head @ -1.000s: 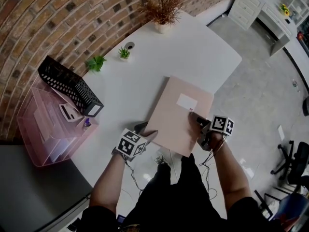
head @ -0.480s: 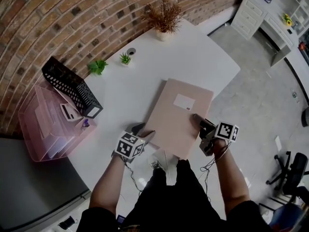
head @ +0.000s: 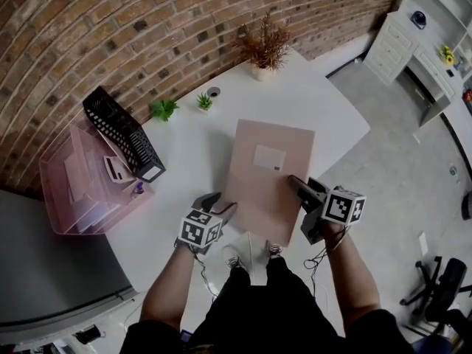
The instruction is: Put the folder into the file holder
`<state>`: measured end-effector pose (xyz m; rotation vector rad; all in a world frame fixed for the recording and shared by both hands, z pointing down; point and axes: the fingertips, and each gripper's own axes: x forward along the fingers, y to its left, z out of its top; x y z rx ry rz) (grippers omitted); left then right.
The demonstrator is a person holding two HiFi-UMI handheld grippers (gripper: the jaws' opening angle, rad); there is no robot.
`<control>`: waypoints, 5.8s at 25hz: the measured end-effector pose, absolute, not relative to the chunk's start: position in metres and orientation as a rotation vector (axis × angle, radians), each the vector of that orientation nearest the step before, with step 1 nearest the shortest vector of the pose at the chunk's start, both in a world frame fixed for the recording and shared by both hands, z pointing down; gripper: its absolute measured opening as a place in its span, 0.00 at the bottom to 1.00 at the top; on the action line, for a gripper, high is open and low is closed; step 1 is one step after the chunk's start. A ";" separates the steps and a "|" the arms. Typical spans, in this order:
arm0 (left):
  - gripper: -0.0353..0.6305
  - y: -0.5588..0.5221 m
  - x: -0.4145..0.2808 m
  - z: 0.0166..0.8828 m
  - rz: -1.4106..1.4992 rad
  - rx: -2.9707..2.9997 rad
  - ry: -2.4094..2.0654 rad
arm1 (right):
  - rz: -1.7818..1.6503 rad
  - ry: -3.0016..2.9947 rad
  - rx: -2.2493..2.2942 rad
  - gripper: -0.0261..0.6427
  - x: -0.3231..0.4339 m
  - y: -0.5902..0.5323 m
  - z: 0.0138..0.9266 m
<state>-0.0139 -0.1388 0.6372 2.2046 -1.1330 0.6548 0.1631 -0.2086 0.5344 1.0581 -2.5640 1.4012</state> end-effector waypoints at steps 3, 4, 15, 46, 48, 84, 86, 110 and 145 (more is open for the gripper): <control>0.41 -0.144 -0.025 0.623 0.568 2.162 -1.231 | 1.303 -2.666 0.968 0.29 0.145 -0.210 0.510; 0.41 -0.145 -0.030 0.618 0.544 2.151 -1.262 | 1.273 -2.689 0.948 0.28 0.141 -0.211 0.504; 0.33 -0.141 -0.053 0.529 0.306 2.159 -1.594 | 0.754 -2.811 0.891 0.27 0.111 -0.215 0.446; 0.06 -0.080 -0.132 0.404 0.026 1.863 -2.269 | 0.146 -3.291 0.571 0.27 -0.047 -0.198 0.293; 0.06 -0.079 -0.143 0.404 0.024 1.872 -2.269 | 0.132 -3.294 0.590 0.27 -0.058 -0.196 0.291; 0.06 -0.043 -0.322 0.390 -0.020 2.178 -2.018 | -0.062 -3.181 1.175 0.27 -0.284 -0.186 0.301; 0.06 -0.041 -0.324 0.390 -0.019 2.174 -2.024 | -0.055 -3.182 1.188 0.27 -0.288 -0.191 0.303; 0.06 -0.056 -0.335 0.408 0.031 2.091 -2.028 | -0.159 -3.207 1.218 0.27 -0.330 -0.219 0.331; 0.06 -0.065 -0.333 0.411 -0.080 2.082 -2.006 | -0.018 -2.998 0.925 0.37 -0.345 -0.236 0.393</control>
